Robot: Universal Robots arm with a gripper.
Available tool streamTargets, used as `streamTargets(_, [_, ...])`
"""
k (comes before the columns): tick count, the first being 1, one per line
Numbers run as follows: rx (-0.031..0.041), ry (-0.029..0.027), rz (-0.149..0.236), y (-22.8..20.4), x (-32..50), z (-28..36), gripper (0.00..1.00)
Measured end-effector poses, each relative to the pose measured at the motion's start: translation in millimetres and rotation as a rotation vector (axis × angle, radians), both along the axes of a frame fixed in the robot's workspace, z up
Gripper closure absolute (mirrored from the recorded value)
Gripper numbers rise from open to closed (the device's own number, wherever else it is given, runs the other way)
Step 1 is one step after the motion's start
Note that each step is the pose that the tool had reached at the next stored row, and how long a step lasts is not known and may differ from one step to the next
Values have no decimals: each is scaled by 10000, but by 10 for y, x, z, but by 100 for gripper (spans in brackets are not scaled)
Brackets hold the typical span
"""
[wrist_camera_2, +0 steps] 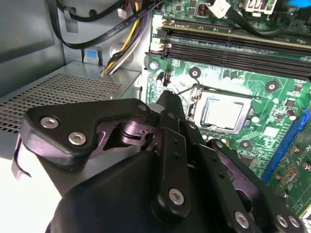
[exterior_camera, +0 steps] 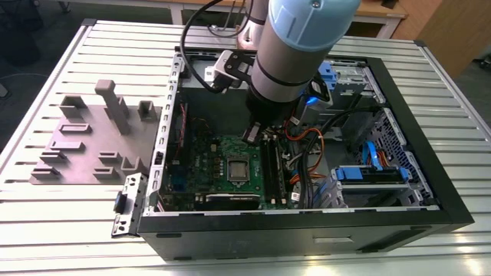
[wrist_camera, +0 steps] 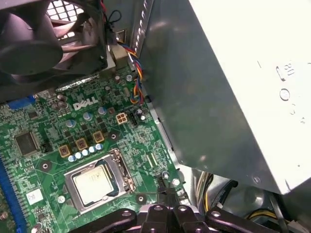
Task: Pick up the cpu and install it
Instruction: 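Close the cpu cover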
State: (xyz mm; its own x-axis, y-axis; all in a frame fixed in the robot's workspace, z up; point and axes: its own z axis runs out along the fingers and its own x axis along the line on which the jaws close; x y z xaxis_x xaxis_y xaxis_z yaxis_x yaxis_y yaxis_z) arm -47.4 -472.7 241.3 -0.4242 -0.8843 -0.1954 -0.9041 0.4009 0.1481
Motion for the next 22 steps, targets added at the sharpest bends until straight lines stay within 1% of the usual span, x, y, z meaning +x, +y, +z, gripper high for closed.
streamTargets(3, [5,0,11,8,22,19,89])
streamTargets(6, [4,0,17,23,40,26,89])
streamTargets(13, [20,0,44,102,60,24,89])
streamTargets(15, [20,0,222,110,59,18,89])
streamTargets(19, [24,-1,797,111,59,2,89])
streamTargets(21, [50,-22,870,110,58,-3,89])
streamTargets(22, [82,-31,880,111,59,-3,89])
